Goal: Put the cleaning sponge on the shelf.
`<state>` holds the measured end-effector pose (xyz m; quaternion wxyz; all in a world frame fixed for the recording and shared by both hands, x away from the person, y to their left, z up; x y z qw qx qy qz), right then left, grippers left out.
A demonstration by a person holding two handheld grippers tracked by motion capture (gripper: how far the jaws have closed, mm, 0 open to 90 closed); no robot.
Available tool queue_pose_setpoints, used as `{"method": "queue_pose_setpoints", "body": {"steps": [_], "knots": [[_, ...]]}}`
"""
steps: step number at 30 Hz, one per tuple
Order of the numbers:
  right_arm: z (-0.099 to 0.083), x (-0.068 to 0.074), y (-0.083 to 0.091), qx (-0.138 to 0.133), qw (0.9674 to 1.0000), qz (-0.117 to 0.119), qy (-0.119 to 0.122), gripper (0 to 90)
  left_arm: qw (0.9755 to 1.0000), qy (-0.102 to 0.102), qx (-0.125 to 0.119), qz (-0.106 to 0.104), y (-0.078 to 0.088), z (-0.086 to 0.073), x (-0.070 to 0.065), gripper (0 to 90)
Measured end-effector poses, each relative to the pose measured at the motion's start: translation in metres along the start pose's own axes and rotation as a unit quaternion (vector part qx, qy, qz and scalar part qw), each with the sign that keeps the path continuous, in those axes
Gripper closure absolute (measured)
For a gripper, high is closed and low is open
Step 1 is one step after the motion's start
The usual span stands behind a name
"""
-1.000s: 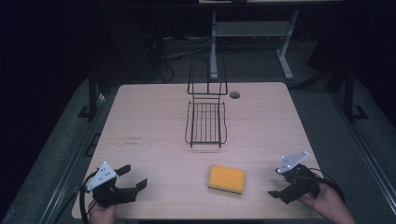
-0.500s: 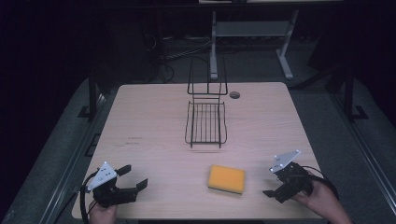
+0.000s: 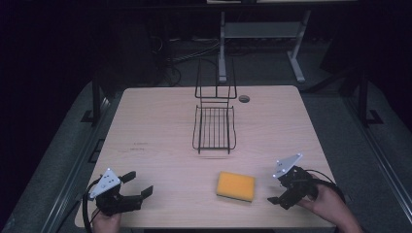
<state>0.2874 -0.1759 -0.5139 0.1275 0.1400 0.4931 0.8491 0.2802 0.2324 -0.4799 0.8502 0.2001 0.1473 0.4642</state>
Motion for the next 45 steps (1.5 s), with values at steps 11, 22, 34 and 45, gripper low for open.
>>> {"method": "queue_pose_setpoints", "body": {"steps": [11, 22, 34, 45], "knots": [[0.012, 0.002, -0.001, 0.007, 0.9999, 0.005, 0.014, 15.1, 1.0000, 0.001, -0.003, 0.000, 0.001, 0.001, 0.001, 12.8], [0.025, 0.005, -0.004, 0.015, 0.9995, 0.011, 0.026, 15.1, 1.0000, -0.001, -0.003, 0.000, 0.001, 0.001, 0.001, 12.8], [0.037, 0.007, -0.007, 0.021, 0.9990, 0.017, 0.037, 15.1, 1.0000, 0.001, -0.004, 0.000, 0.002, 0.001, 0.001, 12.8], [0.049, 0.010, -0.012, 0.028, 0.9981, 0.023, 0.049, 15.0, 1.0000, 0.001, -0.004, -0.001, 0.002, 0.001, 0.001, 12.8]]}}
Point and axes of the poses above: each handheld gripper's, and its own axes: y roughly backward along the jaws, z roughly out of its top, x roughly to its left, the point moved 10 cm from there along -y, roughly forward along the jaws, and after that the axes turned 7 degrees about z, right-handed, at the moved point
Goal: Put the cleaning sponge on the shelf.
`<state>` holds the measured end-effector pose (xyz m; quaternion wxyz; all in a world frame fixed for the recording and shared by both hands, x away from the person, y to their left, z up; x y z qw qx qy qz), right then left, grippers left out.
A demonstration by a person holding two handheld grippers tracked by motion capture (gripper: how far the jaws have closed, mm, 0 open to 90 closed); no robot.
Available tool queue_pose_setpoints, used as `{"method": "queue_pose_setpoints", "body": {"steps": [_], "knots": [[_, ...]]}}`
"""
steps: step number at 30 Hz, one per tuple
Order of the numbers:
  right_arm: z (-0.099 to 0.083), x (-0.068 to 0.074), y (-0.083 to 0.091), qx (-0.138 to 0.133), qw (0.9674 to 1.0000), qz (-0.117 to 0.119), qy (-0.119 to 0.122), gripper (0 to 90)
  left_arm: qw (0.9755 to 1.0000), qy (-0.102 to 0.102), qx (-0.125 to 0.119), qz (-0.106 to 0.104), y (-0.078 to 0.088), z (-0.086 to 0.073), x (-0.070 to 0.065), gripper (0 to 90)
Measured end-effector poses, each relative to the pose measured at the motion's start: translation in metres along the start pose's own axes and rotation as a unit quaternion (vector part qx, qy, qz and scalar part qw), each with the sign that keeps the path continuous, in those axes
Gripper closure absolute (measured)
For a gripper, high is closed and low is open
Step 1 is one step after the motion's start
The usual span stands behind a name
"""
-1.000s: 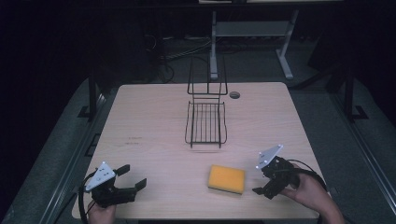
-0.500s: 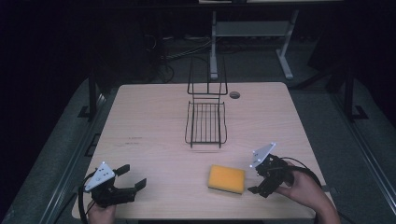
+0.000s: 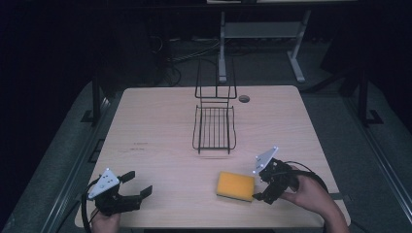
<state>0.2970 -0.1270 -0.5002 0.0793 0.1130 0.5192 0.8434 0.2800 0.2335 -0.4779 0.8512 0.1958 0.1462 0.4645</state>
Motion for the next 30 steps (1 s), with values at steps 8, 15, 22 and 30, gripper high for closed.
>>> {"method": "queue_pose_setpoints", "body": {"steps": [8, 15, 22, 30], "knots": [[0.013, 0.001, -0.007, 0.005, 0.9999, 0.010, 0.011, 14.9, 1.0000, 0.000, -0.001, -0.001, 0.000, 0.000, 0.000, 12.8], [0.024, 0.003, -0.015, 0.008, 0.9996, 0.015, 0.022, 14.4, 1.0000, 0.000, 0.000, -0.002, 0.000, 0.000, 0.000, 12.8], [0.030, 0.003, -0.024, 0.015, 0.9993, 0.020, 0.027, 14.4, 1.0000, 0.001, -0.001, -0.002, 0.000, 0.000, 0.000, 12.8], [0.036, 0.002, -0.028, 0.013, 0.9993, 0.022, 0.027, 14.4, 1.0000, -0.001, 0.000, -0.004, 0.000, 0.000, -0.001, 12.8]]}}
Point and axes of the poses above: each handheld gripper's, and its own axes: y roughly backward along the jaws, z roughly out of its top, x roughly to its left, the point moved 10 cm from there along -y, roughly forward along the jaws, and after that the axes turned 7 degrees about z, right-handed, at the moved point
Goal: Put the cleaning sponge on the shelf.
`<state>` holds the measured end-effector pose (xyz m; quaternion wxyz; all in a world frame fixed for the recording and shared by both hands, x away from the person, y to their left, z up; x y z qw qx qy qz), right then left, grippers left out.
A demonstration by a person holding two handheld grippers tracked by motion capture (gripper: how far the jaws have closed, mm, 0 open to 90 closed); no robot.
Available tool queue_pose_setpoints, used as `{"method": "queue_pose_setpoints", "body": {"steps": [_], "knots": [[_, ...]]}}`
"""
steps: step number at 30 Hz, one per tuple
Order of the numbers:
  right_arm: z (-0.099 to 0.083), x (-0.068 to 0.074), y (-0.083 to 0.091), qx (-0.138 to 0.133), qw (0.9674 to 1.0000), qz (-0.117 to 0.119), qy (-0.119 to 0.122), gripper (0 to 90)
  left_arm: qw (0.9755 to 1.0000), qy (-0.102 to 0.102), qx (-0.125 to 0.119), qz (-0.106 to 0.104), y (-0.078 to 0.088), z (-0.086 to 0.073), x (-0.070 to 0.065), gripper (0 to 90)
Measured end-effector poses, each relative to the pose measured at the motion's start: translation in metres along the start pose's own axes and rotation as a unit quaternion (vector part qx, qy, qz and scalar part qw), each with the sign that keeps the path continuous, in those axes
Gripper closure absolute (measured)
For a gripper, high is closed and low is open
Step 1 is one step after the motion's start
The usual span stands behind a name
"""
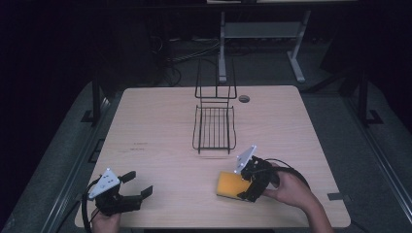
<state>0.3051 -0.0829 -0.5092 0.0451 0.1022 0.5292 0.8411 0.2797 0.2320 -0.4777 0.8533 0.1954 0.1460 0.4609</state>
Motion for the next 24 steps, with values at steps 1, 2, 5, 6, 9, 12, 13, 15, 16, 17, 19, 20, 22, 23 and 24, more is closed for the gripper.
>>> {"method": "queue_pose_setpoints", "body": {"steps": [1, 2, 5, 6, 9, 12, 13, 15, 16, 17, 19, 20, 22, 23, 24], "knots": [[0.000, 0.000, 0.000, 0.000, 1.0000, 0.000, 0.000, 14.4, 1.0000, 0.000, 0.000, 0.000, 0.000, 0.000, 0.000, 12.8], [0.000, 0.000, -0.002, 0.002, 1.0000, 0.001, 0.000, 14.3, 1.0000, 0.001, 0.000, 0.000, 0.000, 0.000, 0.000, 12.8], [0.001, 0.000, -0.007, 0.002, 1.0000, 0.006, -0.002, 14.2, 1.0000, 0.003, -0.002, 0.000, 0.001, 0.000, 0.001, 12.8], [0.001, -0.001, -0.008, 0.002, 1.0000, 0.005, 0.001, 14.2, 1.0000, 0.004, -0.002, 0.001, 0.001, 0.000, 0.001, 12.8], [0.002, -0.002, -0.010, 0.004, 1.0000, 0.004, 0.000, 14.2, 1.0000, 0.004, -0.002, 0.001, 0.001, 0.000, 0.001, 12.8], [0.002, -0.002, -0.012, 0.005, 1.0000, 0.006, 0.001, 14.2, 1.0000, 0.003, -0.001, -0.001, 0.000, 0.000, 0.000, 12.8], [0.002, -0.003, -0.014, 0.008, 1.0000, 0.006, -0.001, 14.2, 1.0000, 0.002, 0.000, -0.001, 0.000, 0.000, 0.000, 12.8], [0.002, -0.003, -0.015, 0.010, 0.9999, 0.008, -0.002, 14.2, 1.0000, 0.001, 0.001, -0.001, 0.000, 0.000, -0.001, 12.8], [0.002, -0.003, -0.016, 0.010, 0.9999, 0.008, -0.002, 14.2, 1.0000, 0.001, 0.001, -0.002, -0.001, 0.000, 0.000, 12.8], [0.002, -0.003, -0.017, 0.011, 0.9999, 0.008, -0.005, 14.2, 1.0000, 0.002, 0.000, -0.002, 0.000, 0.000, 0.000, 12.8], [0.003, -0.003, -0.019, 0.008, 0.9999, 0.012, -0.005, 14.2, 1.0000, 0.003, 0.000, -0.001, 0.000, 0.000, 0.000, 12.8], [0.003, -0.003, -0.020, 0.009, 0.9999, 0.012, -0.006, 14.2, 1.0000, 0.002, 0.000, -0.001, 0.000, 0.000, 0.000, 12.8], [0.003, -0.003, -0.023, 0.009, 0.9999, 0.013, -0.005, 14.2, 1.0000, 0.002, 0.000, -0.001, 0.000, 0.000, 0.000, 12.8], [0.003, -0.002, -0.025, 0.010, 0.9998, 0.014, -0.006, 14.3, 1.0000, 0.003, 0.000, -0.001, 0.000, 0.000, 0.000, 12.8], [0.003, -0.002, -0.025, 0.010, 0.9998, 0.014, -0.006, 14.3, 1.0000, 0.003, 0.000, -0.001, 0.000, 0.000, 0.000, 12.8]]}}
Point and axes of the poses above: each handheld gripper's, and its own axes: y roughly backward along the jaws, z roughly out of its top, x roughly to its left, the point moved 10 cm from there along -y, roughly forward along the jaws, and after that the axes turned 7 degrees about z, right-handed, at the moved point
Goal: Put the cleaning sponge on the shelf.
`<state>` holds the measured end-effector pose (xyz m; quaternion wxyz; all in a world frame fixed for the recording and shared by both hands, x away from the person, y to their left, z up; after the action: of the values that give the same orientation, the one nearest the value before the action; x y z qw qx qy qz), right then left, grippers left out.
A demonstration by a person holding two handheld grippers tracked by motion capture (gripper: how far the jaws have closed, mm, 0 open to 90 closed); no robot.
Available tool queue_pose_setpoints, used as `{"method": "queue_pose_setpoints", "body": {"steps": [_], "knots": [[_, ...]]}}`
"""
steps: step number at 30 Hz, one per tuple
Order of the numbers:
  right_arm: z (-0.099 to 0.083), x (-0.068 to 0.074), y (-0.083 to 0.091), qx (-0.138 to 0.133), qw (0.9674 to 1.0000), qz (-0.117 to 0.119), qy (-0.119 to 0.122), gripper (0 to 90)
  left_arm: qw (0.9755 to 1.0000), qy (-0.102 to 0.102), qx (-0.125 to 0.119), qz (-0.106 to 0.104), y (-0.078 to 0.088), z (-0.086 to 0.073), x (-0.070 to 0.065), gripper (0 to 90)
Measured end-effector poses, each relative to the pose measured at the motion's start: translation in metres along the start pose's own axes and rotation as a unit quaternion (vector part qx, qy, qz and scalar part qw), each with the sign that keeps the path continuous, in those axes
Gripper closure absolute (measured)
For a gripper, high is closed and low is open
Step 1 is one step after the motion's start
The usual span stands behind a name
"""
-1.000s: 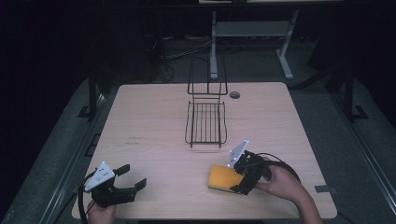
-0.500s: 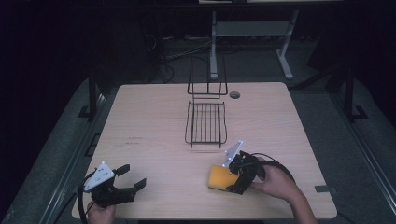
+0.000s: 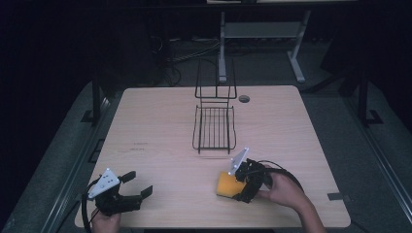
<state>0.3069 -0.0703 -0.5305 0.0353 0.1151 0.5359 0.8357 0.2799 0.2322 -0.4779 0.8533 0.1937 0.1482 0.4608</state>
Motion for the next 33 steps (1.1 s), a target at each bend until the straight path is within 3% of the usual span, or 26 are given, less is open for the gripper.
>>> {"method": "queue_pose_setpoints", "body": {"steps": [33], "knots": [[0.0013, 0.0000, -0.0123, 0.017, 0.9998, -0.009, 0.006, 18.2, 1.0000, 0.002, -0.003, 0.001, 0.0018, 0.0008, 0.0014, 12.8]]}}
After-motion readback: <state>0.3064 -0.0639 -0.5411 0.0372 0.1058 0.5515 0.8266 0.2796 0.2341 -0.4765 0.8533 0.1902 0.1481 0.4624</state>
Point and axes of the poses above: each handheld gripper's, and its own axes: y roughly backward along the jaws, z roughly out of its top, x roughly to its left, the point moved 10 cm from there along -y, roughly forward along the jaws, and after that the axes turned 7 degrees about z, right-handed, at the moved point
